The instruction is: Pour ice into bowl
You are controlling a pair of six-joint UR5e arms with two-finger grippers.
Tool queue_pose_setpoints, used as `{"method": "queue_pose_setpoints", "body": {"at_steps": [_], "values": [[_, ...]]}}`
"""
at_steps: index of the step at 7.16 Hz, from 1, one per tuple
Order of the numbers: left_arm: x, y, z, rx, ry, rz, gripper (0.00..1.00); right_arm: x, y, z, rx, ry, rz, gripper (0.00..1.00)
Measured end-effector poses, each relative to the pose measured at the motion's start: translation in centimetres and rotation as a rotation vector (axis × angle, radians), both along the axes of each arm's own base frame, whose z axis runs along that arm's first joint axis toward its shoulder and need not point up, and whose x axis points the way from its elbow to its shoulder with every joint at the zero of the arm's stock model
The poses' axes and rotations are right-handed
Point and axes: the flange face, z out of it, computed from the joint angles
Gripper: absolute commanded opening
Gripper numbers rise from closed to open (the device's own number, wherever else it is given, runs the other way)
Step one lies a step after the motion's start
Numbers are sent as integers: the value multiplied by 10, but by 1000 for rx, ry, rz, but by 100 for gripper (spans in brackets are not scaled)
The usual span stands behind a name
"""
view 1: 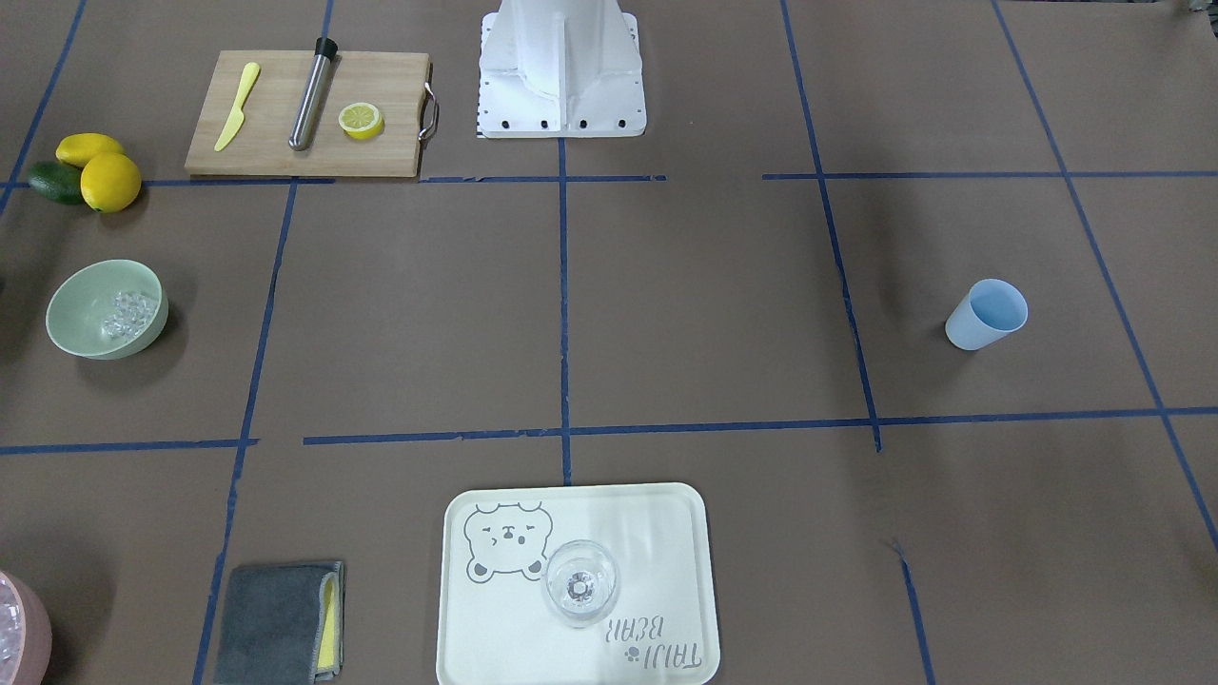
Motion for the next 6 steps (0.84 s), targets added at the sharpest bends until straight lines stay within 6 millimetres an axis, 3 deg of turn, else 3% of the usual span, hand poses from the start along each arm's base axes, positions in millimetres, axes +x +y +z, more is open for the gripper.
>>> {"method": "queue_pose_setpoints", "body": {"at_steps": [2,6], "values": [[0,9,8,-13,0,3,100,0,-1,-1,-3,-1,2,100],[0,10,13,-13,1,3,100,0,0,1,-11,4,3,100]]}}
